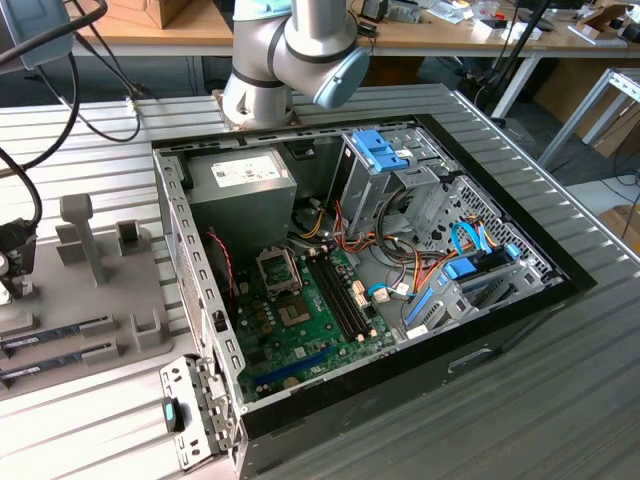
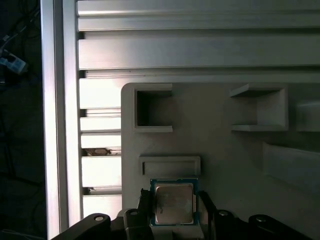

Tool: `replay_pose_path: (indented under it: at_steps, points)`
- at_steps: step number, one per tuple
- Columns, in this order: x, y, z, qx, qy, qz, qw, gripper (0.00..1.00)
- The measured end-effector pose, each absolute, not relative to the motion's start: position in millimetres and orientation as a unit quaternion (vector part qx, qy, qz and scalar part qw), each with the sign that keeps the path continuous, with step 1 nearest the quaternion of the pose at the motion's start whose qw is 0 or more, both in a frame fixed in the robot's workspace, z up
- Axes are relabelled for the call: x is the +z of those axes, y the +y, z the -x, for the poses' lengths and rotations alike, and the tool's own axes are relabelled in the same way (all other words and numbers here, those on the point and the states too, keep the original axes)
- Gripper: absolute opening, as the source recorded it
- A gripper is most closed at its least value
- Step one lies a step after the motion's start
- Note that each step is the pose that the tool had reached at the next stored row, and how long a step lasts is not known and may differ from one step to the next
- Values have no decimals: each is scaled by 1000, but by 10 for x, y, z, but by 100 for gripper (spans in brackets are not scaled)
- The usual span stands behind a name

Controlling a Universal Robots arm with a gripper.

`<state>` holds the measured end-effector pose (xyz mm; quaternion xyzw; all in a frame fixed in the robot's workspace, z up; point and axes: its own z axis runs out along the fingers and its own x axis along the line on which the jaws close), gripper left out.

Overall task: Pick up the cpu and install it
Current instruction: 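Pick up the cpu and move it towards the insertion slot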

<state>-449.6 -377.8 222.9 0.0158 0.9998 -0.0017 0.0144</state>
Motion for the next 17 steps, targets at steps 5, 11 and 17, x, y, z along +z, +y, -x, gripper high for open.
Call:
replay_pose_path:
  at_steps: [5, 11, 17]
  points:
    - [2269, -3778, 4496, -2, 1000, -16, 14, 47]
    - [2314, -3778, 4496, -2, 1000, -16, 14, 47]
    - [2382, -3778, 4496, -2, 1000, -16, 14, 47]
